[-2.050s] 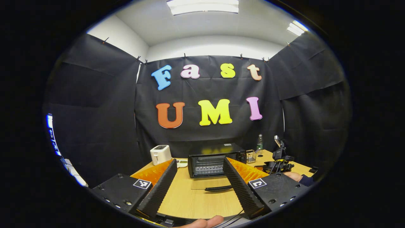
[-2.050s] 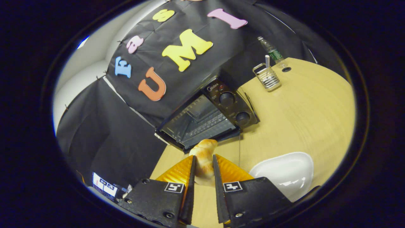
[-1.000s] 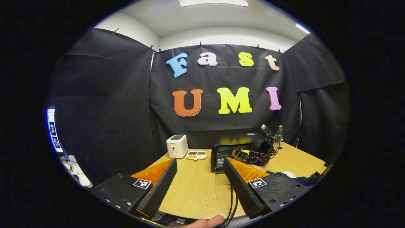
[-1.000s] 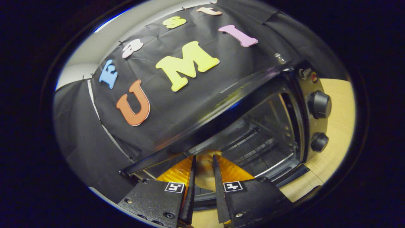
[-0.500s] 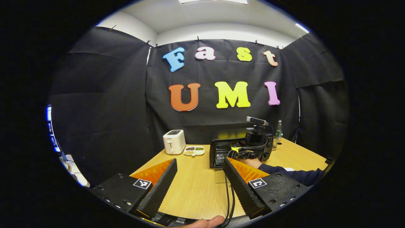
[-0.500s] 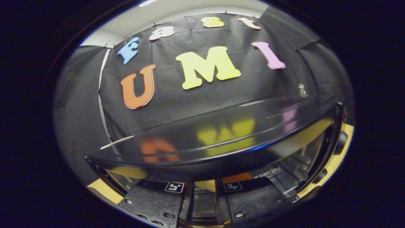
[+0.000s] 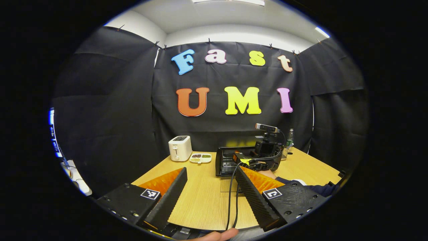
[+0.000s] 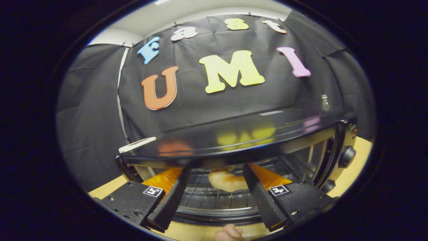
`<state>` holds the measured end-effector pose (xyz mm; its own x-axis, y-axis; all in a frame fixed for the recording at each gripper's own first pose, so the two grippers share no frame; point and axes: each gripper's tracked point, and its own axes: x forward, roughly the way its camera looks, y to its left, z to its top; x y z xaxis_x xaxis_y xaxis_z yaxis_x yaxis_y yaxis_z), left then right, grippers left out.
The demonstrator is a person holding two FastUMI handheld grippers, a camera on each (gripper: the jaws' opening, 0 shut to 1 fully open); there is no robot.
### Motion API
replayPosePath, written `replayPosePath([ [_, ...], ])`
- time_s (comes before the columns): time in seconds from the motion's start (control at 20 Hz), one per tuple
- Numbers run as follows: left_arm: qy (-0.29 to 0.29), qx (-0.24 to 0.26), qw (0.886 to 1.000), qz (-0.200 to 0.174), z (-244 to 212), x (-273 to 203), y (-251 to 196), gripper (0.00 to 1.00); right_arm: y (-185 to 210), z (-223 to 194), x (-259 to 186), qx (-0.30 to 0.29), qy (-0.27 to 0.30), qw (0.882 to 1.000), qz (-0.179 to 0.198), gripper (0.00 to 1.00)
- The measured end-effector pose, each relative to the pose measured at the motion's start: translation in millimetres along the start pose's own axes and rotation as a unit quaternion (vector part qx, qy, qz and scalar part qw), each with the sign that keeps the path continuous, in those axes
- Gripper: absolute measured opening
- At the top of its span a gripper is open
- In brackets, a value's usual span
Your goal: Open the electric oven with the left hand, put the food in, and close the electric oven.
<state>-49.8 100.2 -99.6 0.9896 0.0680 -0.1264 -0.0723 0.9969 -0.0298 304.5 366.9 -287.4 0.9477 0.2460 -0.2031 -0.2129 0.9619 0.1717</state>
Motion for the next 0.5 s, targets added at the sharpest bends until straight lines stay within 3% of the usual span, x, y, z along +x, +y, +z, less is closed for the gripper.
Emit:
replayPosePath([
  [0.25,-0.003,-0.007,1.0,-0.002,3.6,-8.7,-12.2,0.96,1.4,18.8,-74.5,0.031,-0.006,0.999,0.034,0.96],
  [0.5,0.019,-0.017,1.0,-0.004,-1.3,-0.5,-25.2,0.96,-16.3,51.3,-161.4,-0.017,-0.028,0.998,0.047,0.95],
])
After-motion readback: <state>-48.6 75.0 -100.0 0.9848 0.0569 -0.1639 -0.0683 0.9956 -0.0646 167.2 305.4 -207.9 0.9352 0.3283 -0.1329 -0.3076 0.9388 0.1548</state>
